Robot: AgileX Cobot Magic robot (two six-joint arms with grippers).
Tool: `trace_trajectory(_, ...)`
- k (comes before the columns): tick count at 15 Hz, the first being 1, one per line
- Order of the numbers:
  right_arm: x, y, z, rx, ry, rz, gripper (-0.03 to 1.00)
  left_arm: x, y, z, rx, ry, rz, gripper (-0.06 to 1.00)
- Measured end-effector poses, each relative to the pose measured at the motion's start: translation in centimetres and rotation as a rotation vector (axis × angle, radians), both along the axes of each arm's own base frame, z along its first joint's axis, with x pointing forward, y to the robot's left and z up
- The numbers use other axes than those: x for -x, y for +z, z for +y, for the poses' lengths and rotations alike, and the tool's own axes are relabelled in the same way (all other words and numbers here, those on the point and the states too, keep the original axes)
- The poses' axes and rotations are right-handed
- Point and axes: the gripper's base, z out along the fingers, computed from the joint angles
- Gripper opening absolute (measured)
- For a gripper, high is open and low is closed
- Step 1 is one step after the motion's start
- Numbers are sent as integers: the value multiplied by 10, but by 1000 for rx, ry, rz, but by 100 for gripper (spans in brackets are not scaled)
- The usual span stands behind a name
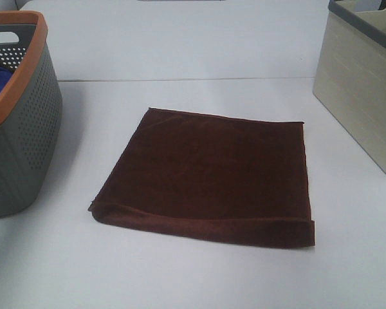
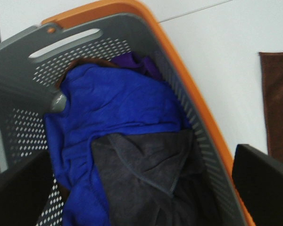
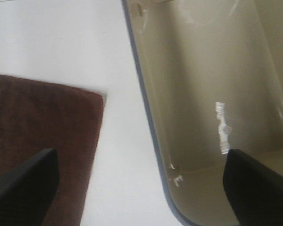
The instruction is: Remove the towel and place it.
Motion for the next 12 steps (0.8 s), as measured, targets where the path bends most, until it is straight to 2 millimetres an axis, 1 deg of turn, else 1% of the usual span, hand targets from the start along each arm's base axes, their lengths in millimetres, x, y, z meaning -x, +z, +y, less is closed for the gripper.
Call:
trace_trajectory(1,6,7,-1,25,-4,-16,83,8,0,18,2,49,9,99)
trace_trajectory(2,15,14,-1,28,-5,-31,83,20,0,30,1,84,22,99)
trace_trajectory(3,29,20,1,29,-5,-45,83,33,-1,39,0,110,36,99)
trace_trajectory(4,47,23,3,30,-5,-48,83,49,-3,42,0,123,54,99)
trace_trajectory(5,67,21,5,28,-5,-36,83,68,-6,42,2,130,70,99)
trace_trajectory(6,92,22,7,30,-5,-42,83,88,-6,40,5,134,57,99)
trace_trajectory(8,141,11,12,34,-6,-34,83,121,-13,37,19,155,5,99)
trace_trajectory(10,184,-10,16,32,-5,-12,83,152,-19,34,29,169,-63,99)
trace_trajectory(11,208,-22,19,32,-5,-14,83,164,-24,34,20,174,-87,99)
trace_trajectory(12,253,-42,23,38,-7,-47,83,190,-26,34,-4,190,-164,99)
